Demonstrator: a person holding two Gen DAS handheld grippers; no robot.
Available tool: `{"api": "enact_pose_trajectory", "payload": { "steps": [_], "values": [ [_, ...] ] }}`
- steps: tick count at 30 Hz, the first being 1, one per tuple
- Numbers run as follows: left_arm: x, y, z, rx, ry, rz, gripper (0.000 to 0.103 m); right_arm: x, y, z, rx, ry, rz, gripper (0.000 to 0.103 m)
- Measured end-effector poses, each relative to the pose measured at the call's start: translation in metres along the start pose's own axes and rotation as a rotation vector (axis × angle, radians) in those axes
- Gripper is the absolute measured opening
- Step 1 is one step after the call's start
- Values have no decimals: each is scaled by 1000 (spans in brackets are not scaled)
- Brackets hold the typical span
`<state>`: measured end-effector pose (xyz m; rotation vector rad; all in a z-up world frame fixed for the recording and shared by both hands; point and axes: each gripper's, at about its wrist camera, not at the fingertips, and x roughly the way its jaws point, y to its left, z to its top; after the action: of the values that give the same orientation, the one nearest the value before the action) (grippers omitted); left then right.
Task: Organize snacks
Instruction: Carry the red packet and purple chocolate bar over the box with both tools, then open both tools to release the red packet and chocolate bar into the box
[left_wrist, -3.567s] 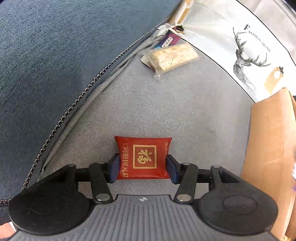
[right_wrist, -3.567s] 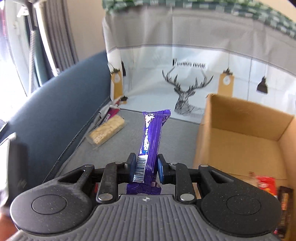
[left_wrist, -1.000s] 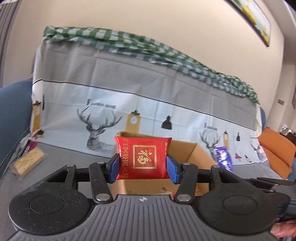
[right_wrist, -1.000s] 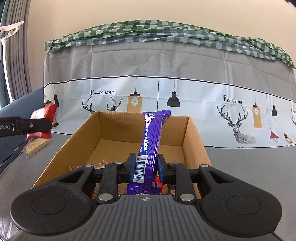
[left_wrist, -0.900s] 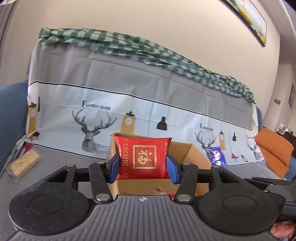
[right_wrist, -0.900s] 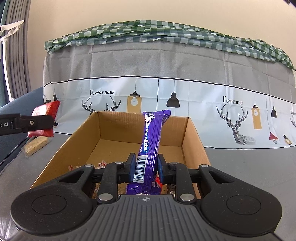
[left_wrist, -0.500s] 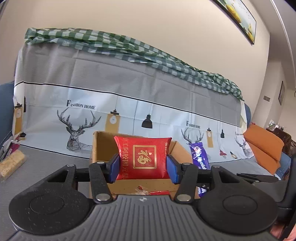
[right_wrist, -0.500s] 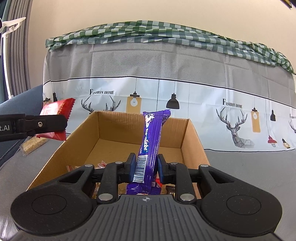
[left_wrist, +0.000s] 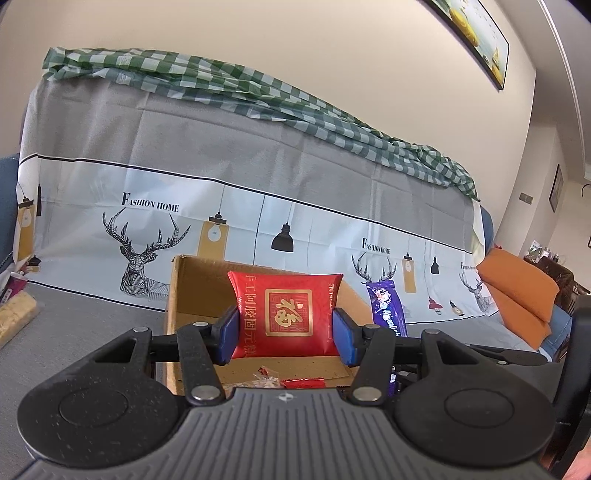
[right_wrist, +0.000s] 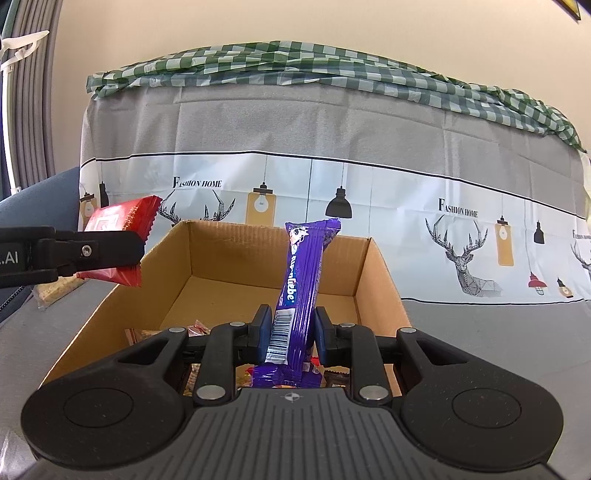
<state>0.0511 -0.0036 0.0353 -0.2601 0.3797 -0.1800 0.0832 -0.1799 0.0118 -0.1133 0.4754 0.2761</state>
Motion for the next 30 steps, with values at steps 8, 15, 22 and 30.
{"api": "enact_pose_trajectory", "payload": {
  "steps": [8,15,22,30],
  "values": [
    [2,-6,-1,-2,1,-13,58,-1,2,0,4,-5,-10,25],
    [5,-10,-2,-7,2,-22,57,-3,3,0,5,-12,-15,25],
    [9,-14,-2,-10,12,-44,77,-1,4,1,9,0,2,26],
    [3,1,2,-33,-3,5,77,0,13,5,22,-7,-27,66]
  ]
}}
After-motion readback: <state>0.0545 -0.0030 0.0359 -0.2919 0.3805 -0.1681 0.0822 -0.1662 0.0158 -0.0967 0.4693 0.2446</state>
